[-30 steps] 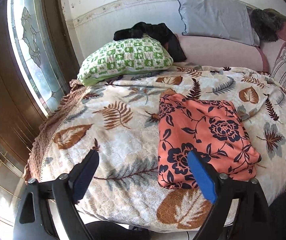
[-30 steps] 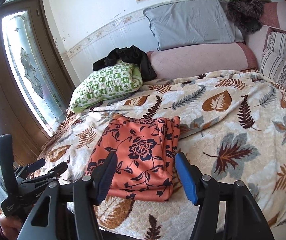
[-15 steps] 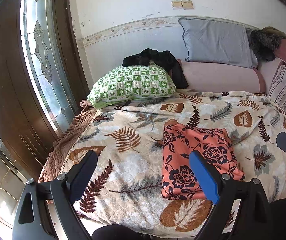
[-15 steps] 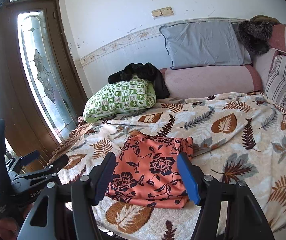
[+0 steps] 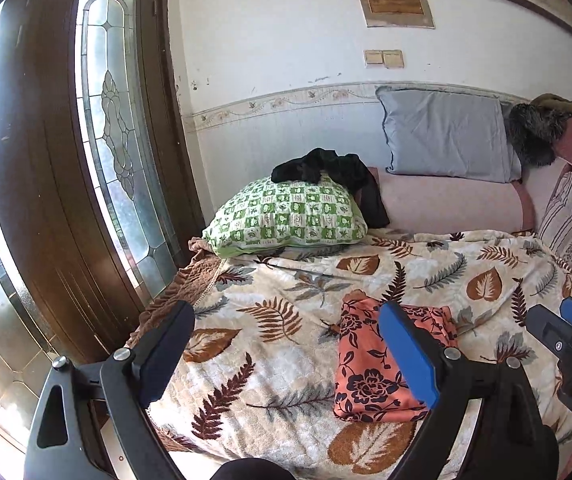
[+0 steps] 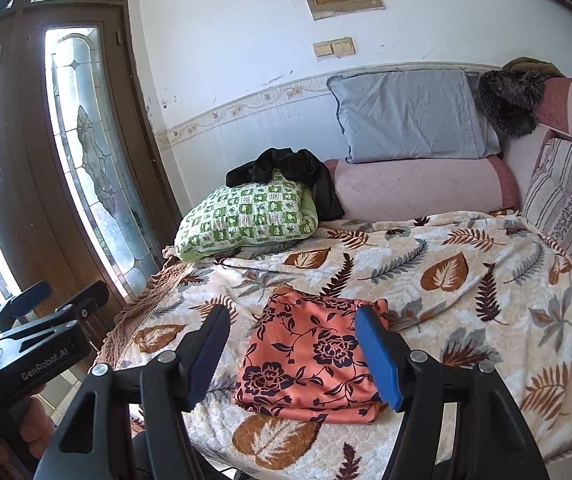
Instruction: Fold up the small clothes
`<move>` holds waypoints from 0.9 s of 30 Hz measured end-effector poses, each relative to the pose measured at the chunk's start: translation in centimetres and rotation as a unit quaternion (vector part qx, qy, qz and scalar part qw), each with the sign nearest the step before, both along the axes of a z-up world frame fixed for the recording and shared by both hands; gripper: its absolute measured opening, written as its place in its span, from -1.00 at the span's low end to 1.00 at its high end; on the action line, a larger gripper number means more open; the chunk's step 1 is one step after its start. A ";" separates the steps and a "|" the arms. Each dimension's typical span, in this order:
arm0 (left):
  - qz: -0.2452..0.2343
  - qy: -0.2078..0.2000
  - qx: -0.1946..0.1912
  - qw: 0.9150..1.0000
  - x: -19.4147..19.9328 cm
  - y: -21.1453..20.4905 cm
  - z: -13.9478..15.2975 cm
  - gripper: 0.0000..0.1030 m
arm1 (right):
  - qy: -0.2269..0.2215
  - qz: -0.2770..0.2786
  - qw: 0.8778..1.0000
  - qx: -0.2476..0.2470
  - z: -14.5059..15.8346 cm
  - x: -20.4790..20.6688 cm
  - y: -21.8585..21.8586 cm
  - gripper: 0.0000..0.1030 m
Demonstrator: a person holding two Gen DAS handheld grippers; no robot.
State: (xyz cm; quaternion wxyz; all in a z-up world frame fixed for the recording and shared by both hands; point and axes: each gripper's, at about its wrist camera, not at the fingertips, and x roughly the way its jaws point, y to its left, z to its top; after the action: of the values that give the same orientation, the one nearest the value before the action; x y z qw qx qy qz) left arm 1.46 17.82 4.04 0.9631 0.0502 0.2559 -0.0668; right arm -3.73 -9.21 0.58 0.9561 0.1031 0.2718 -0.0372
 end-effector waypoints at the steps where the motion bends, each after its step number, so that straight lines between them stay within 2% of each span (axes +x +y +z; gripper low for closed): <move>1: 0.000 -0.002 0.000 1.000 -0.3 0.1 0.3 0.82 | -0.004 0.001 1.000 -0.002 0.4 -0.3 0.2 0.34; 15: -0.008 -0.018 -0.019 1.000 -2.9 1.5 4.0 0.82 | -0.051 0.008 0.998 -0.034 5.1 -3.9 1.9 0.38; 27: -0.022 -0.025 -0.026 0.999 -2.9 1.0 5.6 0.82 | -0.060 0.012 0.997 -0.046 5.9 -3.6 2.4 0.41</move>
State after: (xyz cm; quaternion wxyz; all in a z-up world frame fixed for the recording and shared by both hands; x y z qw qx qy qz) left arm -1.47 18.77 9.67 0.9684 0.0323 0.2288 -0.0938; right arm -7.32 -6.82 6.51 0.9748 0.0576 0.2129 -0.0325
